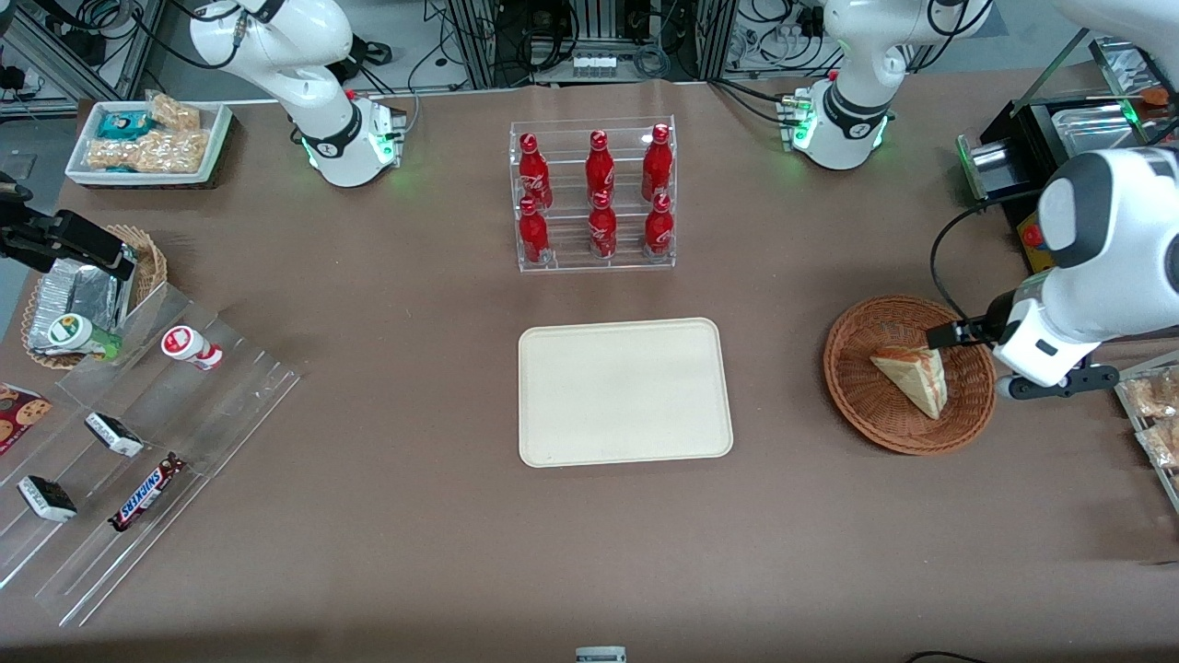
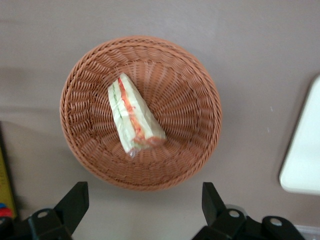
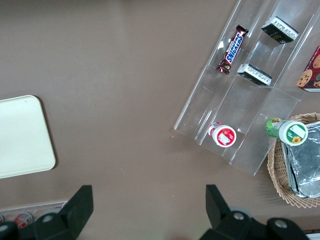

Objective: Place sandwich from basket to tray
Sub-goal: 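Lower the open left gripper over the sandwich in the wicker basket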

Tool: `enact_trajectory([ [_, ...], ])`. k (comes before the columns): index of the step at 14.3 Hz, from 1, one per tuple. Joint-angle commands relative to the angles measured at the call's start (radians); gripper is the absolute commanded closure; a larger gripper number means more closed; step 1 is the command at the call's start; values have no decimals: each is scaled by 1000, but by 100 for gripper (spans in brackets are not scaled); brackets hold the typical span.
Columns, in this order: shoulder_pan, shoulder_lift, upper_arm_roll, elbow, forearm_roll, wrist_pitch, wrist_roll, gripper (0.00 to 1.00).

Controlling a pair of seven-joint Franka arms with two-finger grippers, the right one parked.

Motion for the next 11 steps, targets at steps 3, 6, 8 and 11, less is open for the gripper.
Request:
enact_trajectory([
  [3,5,-21,-1,-146,17,167,-323,0],
  [6,42,-21,-1,-202,0,228,-429,0],
  [8,56,-12,-1,-248,-1,312,-469,0],
  [11,67,24,-1,-285,-7,406,-536,0],
])
